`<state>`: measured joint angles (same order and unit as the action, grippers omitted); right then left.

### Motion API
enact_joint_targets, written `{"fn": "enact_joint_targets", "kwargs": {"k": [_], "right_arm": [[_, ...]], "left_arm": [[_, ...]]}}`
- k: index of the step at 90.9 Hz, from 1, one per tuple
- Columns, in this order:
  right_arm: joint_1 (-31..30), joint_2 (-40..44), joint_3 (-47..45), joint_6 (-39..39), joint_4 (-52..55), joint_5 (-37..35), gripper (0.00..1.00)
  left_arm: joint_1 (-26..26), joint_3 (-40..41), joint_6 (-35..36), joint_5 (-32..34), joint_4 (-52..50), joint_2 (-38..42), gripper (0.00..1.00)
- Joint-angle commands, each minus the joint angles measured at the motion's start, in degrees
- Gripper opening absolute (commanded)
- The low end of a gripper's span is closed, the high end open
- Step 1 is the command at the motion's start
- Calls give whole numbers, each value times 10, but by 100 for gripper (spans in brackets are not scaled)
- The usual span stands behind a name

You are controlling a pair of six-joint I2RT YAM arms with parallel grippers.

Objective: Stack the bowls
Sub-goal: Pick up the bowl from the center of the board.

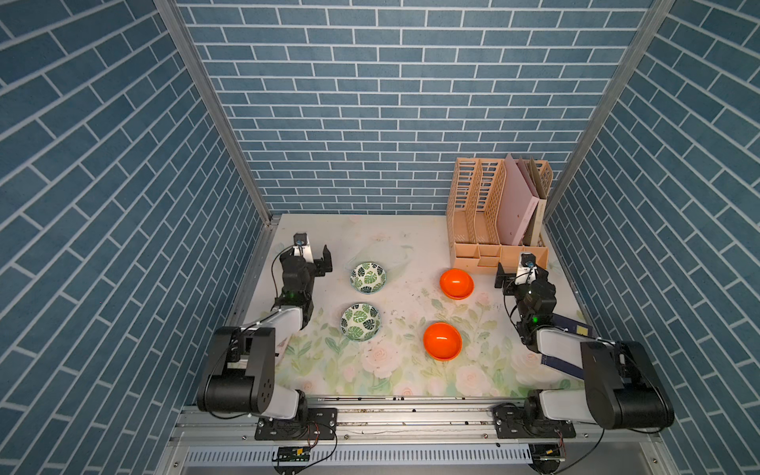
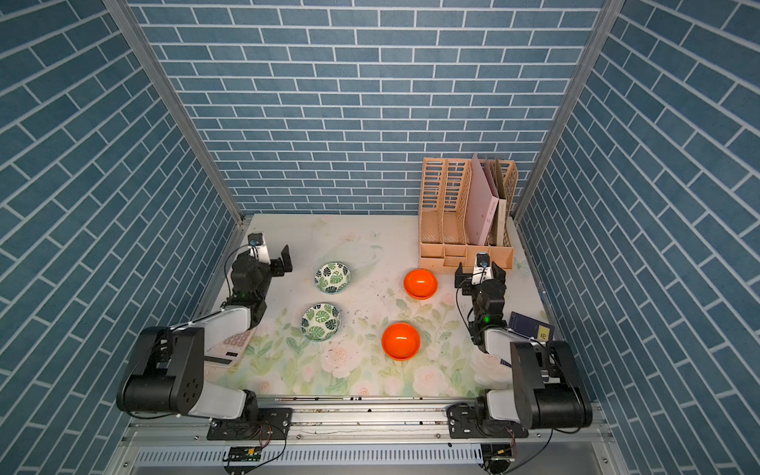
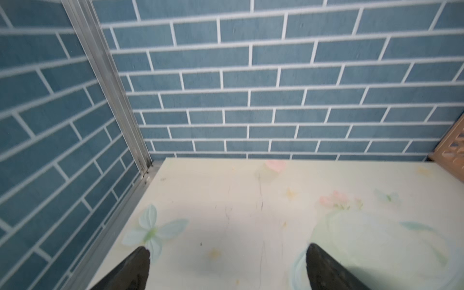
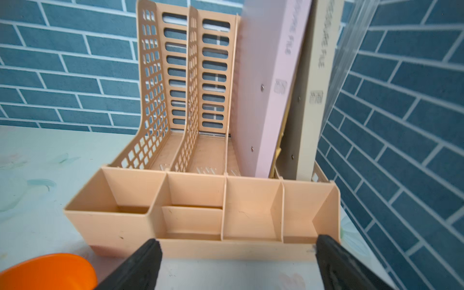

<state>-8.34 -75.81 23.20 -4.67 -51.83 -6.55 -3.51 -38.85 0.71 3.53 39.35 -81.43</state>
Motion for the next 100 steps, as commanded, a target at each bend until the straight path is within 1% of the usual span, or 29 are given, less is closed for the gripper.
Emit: {"fn": "enact_joint_targets", "kwargs": {"k": [1,8,13,17,19,22,25,31,37,41,44,47,52,61,68,78,89,100], "right_arm": [[-57,37,67,-55,144,-34,100],[-89,47,109,-59,201,-40,100],[-110,45,143,-52,239,-38,100],[-125,39,167,-45,269,-31,100],[-135,35,180,-43,281,-25,100],[-149,30,195,-42,293,-21,100],[-171,24,210,-42,302,-15,100],[-218,13,242,-39,334,6,100],[-266,-3,275,-30,356,16,100],[-294,-15,296,-21,367,21,100],[-316,-25,309,-12,377,27,100],[-335,-36,326,-4,384,31,100],[-365,-54,350,6,404,29,96],[-411,-90,381,27,441,43,85],[-443,-123,401,44,475,48,80],[-477,-155,411,79,493,54,78],[-503,-182,417,125,507,60,73],[-520,-210,417,156,510,58,72]], "left_arm": [[-49,-84,15,24,-194,50,100],[-86,-176,20,92,-324,45,100],[-92,-241,13,109,-403,25,100],[-91,-266,-14,140,-423,8,100],[-89,-271,-29,165,-418,0,100],[-83,-272,-41,182,-409,-9,100],[-74,-276,-49,173,-412,-13,99],[-69,-300,-67,143,-452,-19,97],[-70,-317,-110,106,-501,-11,97],[-74,-318,-146,83,-522,4,97],[-80,-318,-164,78,-539,13,97],[-89,-315,-181,92,-558,24,98],[-105,-308,-201,132,-584,40,100],[-109,-299,-230,152,-624,59,100],[-109,-293,-238,175,-638,59,100],[-108,-293,-252,197,-652,44,100],[-108,-282,-263,197,-647,44,100],[-108,-264,-265,212,-636,61,100]]}}
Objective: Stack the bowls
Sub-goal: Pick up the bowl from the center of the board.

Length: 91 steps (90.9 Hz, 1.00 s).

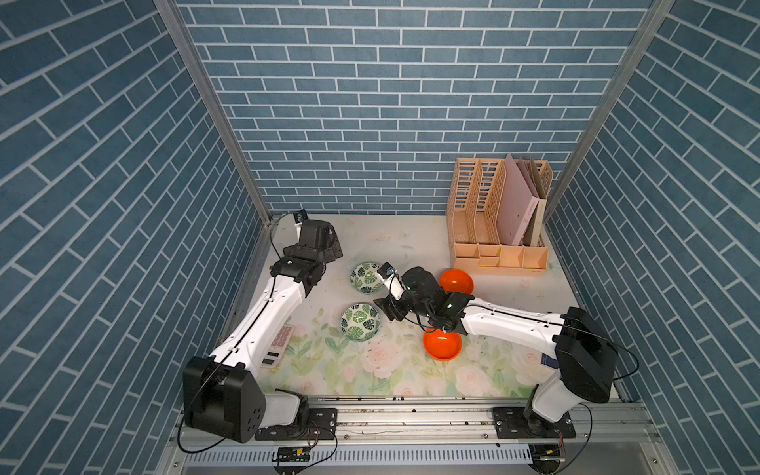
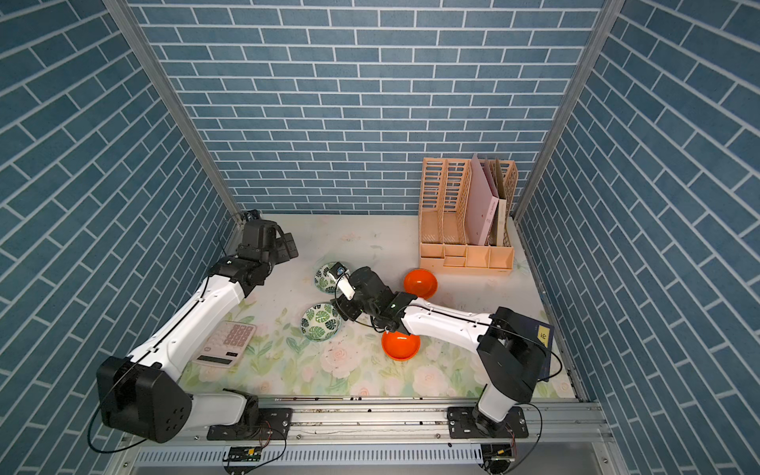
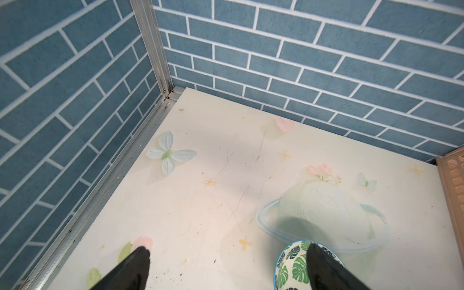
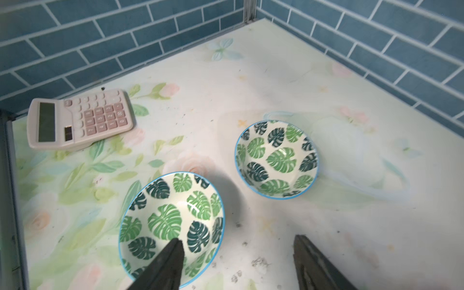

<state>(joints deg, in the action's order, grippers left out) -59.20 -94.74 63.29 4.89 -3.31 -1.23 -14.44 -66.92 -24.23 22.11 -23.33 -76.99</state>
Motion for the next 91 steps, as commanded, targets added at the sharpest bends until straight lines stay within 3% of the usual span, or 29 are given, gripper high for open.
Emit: {"fn": "enact_joint_targets", "kwargs": {"k": [1,17,46,91], "right_arm": [[-12,-24,17,62,26,5,72],[-15,-51,18,90,30,-3,68],[-10,-118,74,141,40,-6,49],[-1,-143,92,161,81,26,37]], "left_arm": [[1,19,-15,27,-8,18,100],[1,44,-9,10,15,45,100],[1,50,6,-12,12,58,100],[1,63,14,-26,22,71,100]]}}
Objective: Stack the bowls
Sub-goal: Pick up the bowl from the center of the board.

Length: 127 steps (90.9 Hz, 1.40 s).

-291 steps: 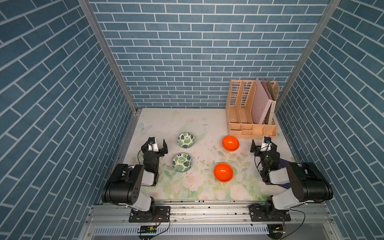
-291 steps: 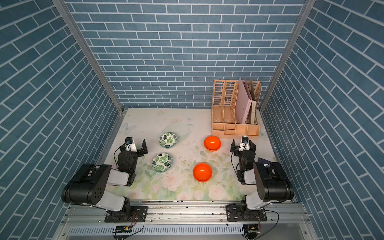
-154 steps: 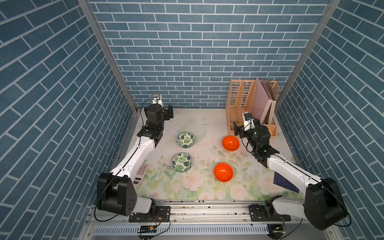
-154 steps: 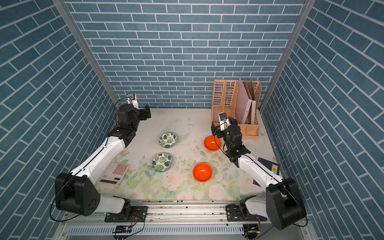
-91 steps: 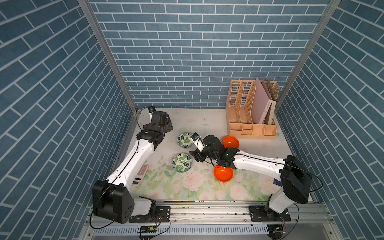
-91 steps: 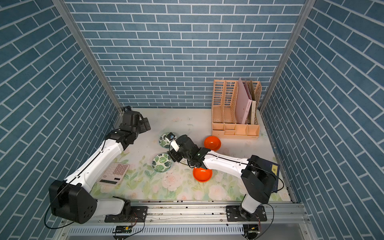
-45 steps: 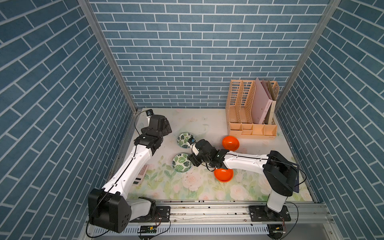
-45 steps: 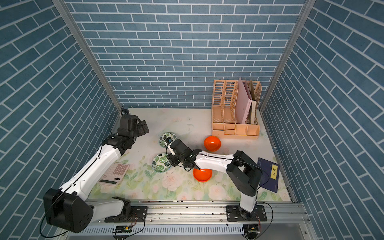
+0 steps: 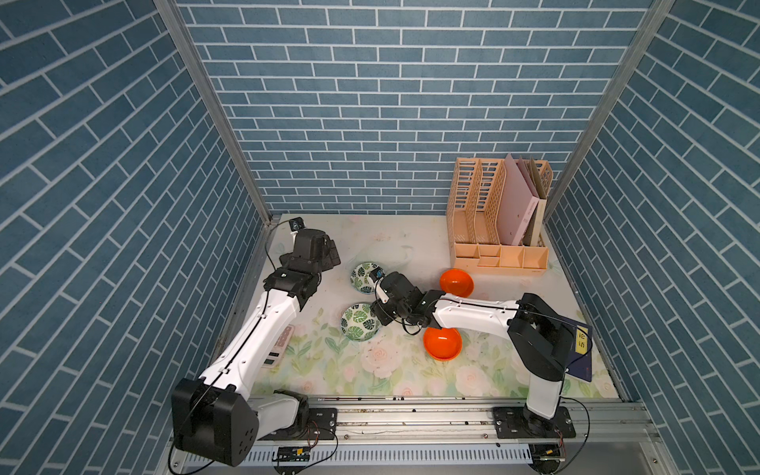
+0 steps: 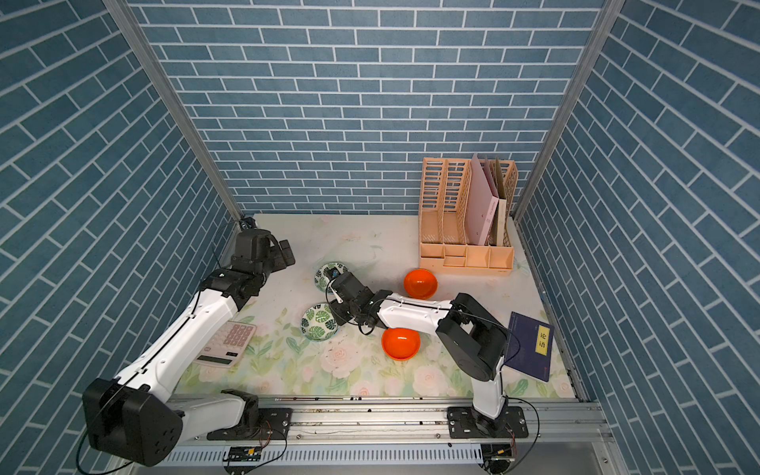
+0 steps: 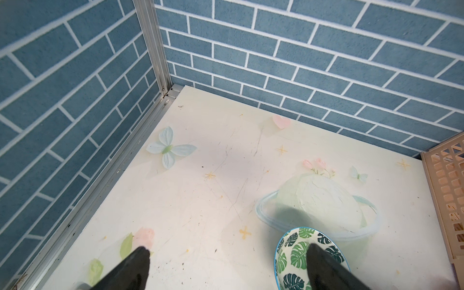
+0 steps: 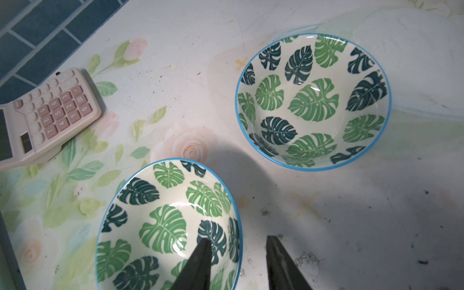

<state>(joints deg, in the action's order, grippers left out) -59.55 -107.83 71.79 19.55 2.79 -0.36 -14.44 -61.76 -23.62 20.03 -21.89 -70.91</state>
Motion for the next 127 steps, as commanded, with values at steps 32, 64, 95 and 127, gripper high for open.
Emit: {"fn": "enact_joint_targets", "kwargs": {"k": [32,64,95,127], "right_arm": [[2,-37,13,18,25,43,31],[6,-52,19,24,30,43,12],[9,-53,40,38,46,43,0],[42,8,8,92,10,112,0]], "left_arm": [[1,18,9,-6,15,13,100],[1,20,10,-6,18,19,100],[1,21,13,-10,20,20,100],[1,17,33,-40,13,23,100]]}}
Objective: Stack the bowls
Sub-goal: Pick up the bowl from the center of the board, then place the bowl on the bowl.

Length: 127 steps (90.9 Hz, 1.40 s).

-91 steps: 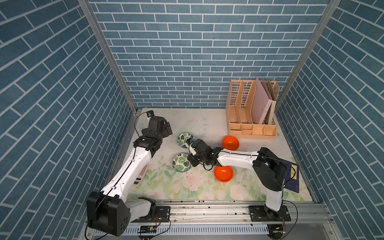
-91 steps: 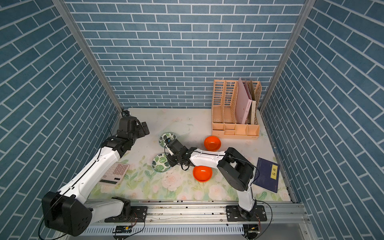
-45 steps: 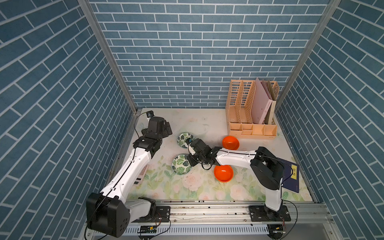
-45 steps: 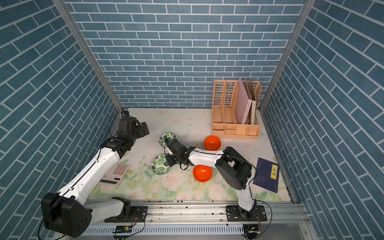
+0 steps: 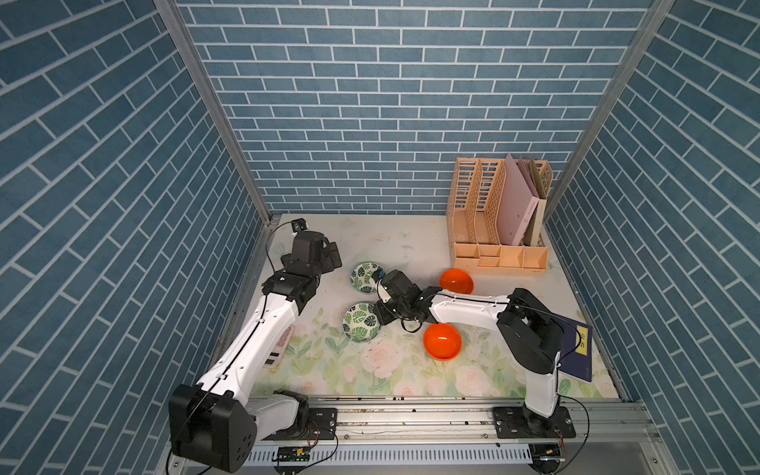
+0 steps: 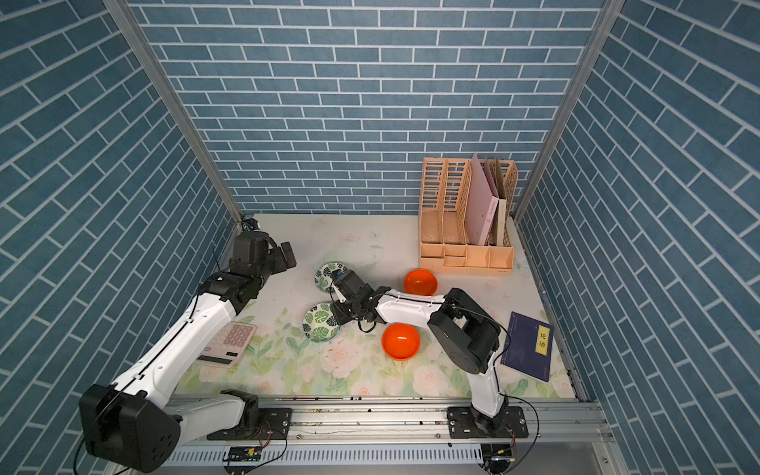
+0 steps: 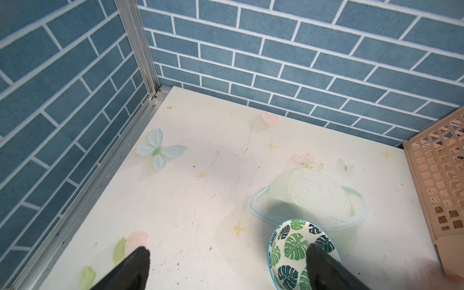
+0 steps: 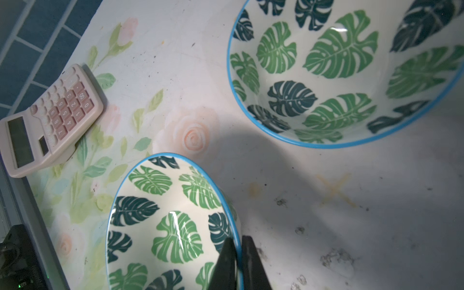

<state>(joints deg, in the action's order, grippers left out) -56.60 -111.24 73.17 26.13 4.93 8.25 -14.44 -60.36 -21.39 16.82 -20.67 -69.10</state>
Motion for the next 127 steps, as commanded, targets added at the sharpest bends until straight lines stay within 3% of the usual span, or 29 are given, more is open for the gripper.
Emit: {"fn": "enact_joint_targets", "kwargs": {"k": [1,38,55,84,127], "right_arm": [[13,44,-5,27,-12,29,0],[30,78,30,33,7,64,0],[66,75,70,23,33,69,0],[126,17,145,23,39,82,0],[142,-91,257,15,80,79,0]], "left_arm": [[1,3,11,-8,1,4,100],[1,6,13,-30,9,-18,100],[0,8,14,-45,11,-19,100],[-2,16,11,-48,20,-31,100],[-9,11,9,-43,26,-45,100]]}}
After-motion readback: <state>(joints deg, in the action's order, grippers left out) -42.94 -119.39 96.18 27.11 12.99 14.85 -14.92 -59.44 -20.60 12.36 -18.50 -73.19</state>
